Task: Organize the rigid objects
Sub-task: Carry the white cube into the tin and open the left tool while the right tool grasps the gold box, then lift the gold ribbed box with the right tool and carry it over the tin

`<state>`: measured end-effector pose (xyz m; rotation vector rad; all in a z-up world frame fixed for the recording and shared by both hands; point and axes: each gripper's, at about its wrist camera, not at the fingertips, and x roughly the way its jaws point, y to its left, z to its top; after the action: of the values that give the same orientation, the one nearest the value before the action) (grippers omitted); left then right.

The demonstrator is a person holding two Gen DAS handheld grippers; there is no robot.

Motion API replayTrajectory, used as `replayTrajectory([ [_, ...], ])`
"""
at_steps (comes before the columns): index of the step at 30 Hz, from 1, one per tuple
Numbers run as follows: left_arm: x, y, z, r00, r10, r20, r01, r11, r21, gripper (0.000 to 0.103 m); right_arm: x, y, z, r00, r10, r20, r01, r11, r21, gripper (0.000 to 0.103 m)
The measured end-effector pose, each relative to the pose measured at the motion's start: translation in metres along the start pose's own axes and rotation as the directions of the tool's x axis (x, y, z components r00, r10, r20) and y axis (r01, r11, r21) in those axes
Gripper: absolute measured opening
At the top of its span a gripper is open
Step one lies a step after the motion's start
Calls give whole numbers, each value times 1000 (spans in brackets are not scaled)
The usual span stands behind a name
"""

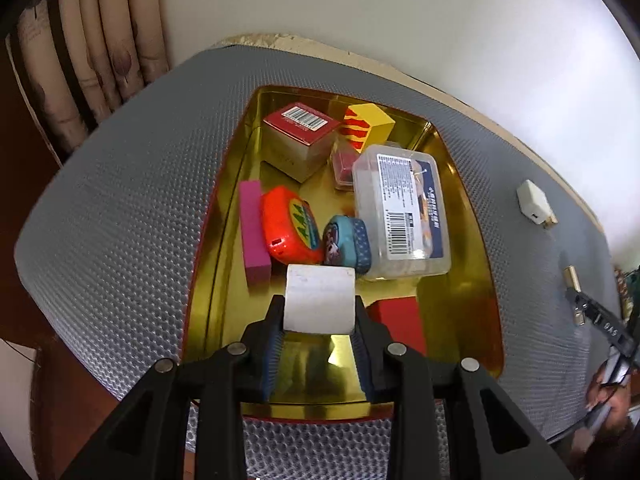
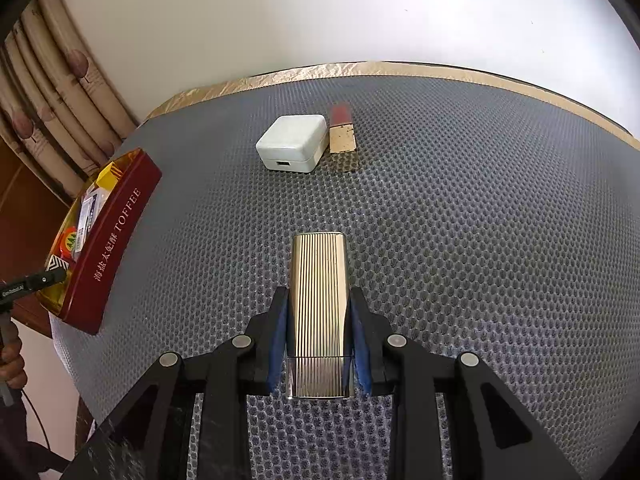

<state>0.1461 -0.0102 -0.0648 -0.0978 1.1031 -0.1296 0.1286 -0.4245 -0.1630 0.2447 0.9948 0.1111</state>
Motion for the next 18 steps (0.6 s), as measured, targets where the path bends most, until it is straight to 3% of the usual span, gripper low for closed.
replayTrajectory([
  [10,6,-10,-7,997,73,30,-75,996,52,32,4,0,-1,1000,8,-14,-8,1000,3,27],
  [18,3,-9,-9,995,99,30,-100,994,31,35,1,3,-2,1000,6,-12,-6,1000,8,27],
])
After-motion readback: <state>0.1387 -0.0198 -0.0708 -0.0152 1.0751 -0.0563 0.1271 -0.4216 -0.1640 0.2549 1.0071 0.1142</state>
